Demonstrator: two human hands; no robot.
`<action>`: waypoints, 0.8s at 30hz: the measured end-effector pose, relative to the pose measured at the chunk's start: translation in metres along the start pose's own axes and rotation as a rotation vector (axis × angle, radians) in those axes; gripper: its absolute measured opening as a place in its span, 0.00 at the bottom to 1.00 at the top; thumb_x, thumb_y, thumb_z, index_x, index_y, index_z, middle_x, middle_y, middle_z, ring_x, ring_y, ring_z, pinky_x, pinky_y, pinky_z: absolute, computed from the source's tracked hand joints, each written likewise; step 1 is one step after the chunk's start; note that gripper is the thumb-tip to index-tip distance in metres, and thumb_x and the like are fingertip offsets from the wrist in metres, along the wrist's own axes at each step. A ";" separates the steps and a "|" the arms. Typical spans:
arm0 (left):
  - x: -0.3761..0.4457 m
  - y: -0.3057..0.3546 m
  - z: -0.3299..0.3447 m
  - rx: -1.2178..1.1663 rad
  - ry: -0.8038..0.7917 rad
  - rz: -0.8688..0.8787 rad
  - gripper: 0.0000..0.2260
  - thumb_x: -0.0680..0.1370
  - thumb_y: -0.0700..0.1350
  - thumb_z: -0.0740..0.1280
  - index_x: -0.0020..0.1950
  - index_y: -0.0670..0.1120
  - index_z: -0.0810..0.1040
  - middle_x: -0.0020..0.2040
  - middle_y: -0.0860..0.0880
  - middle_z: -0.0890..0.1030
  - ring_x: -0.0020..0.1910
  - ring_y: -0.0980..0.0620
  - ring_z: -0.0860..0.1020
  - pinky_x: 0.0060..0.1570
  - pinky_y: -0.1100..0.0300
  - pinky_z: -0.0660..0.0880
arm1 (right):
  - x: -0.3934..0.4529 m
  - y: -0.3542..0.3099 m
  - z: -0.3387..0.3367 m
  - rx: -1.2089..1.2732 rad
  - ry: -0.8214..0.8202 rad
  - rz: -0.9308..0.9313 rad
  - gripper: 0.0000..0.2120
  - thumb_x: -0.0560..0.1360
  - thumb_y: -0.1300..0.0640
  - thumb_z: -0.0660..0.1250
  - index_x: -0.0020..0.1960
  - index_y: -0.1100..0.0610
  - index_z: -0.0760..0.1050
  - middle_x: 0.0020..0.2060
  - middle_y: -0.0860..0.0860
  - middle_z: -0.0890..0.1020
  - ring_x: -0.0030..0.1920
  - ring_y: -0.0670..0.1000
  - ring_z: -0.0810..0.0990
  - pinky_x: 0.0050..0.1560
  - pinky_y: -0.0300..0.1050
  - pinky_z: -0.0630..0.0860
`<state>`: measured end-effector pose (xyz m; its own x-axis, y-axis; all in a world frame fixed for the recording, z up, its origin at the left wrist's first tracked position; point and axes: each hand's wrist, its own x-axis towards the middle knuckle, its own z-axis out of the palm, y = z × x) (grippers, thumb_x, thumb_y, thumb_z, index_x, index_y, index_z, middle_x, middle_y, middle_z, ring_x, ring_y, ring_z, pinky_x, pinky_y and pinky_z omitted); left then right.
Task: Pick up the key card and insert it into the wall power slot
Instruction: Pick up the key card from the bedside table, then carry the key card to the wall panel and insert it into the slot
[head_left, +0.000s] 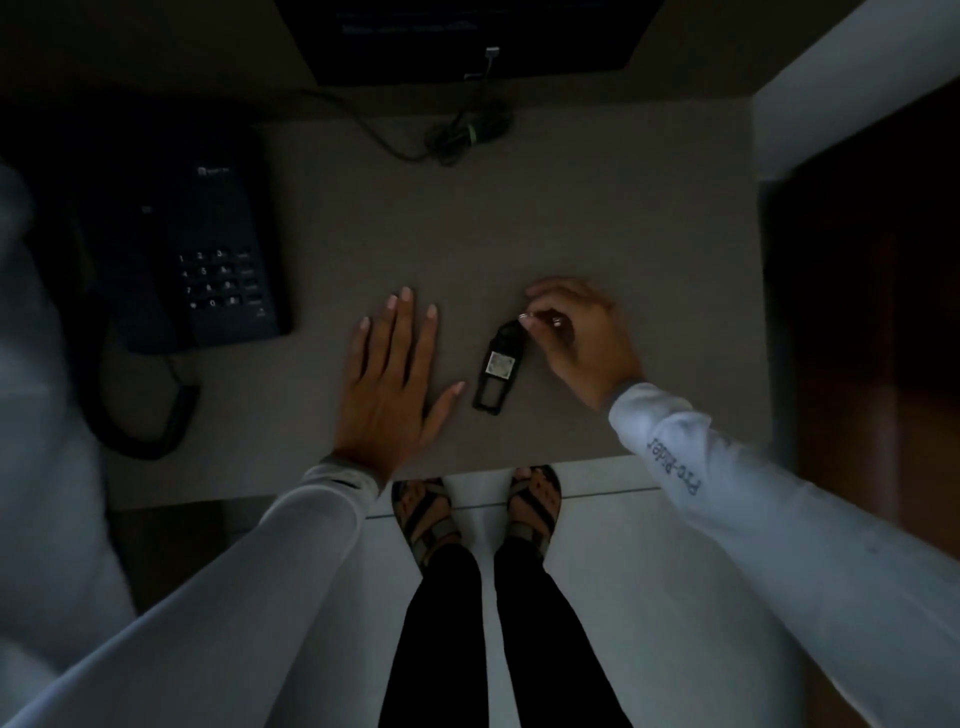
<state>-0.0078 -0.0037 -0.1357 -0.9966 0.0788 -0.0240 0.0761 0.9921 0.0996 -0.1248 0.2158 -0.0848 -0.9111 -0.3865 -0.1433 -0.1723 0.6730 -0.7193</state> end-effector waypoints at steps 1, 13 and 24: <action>0.000 0.001 -0.004 -0.002 -0.012 0.002 0.34 0.86 0.62 0.55 0.83 0.38 0.61 0.83 0.32 0.62 0.83 0.35 0.62 0.80 0.35 0.63 | 0.000 -0.005 -0.003 0.089 -0.014 0.064 0.05 0.77 0.58 0.69 0.46 0.59 0.81 0.47 0.55 0.85 0.48 0.54 0.83 0.50 0.50 0.80; 0.049 0.003 -0.191 -0.006 0.124 0.084 0.33 0.87 0.60 0.53 0.84 0.38 0.59 0.83 0.32 0.61 0.82 0.35 0.64 0.79 0.35 0.66 | 0.005 -0.119 -0.135 0.588 0.062 0.414 0.08 0.74 0.58 0.70 0.39 0.61 0.76 0.36 0.51 0.85 0.41 0.48 0.83 0.45 0.40 0.79; 0.127 0.049 -0.480 -0.022 0.505 0.276 0.32 0.86 0.59 0.58 0.82 0.38 0.65 0.81 0.34 0.67 0.79 0.37 0.70 0.75 0.37 0.72 | -0.009 -0.301 -0.382 0.860 -0.019 0.316 0.10 0.81 0.62 0.63 0.57 0.64 0.80 0.49 0.59 0.86 0.47 0.55 0.87 0.42 0.47 0.85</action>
<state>-0.1459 0.0077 0.3434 -0.8319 0.2731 0.4831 0.3403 0.9387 0.0552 -0.2078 0.2574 0.3924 -0.8608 -0.2801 -0.4250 0.4290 0.0503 -0.9019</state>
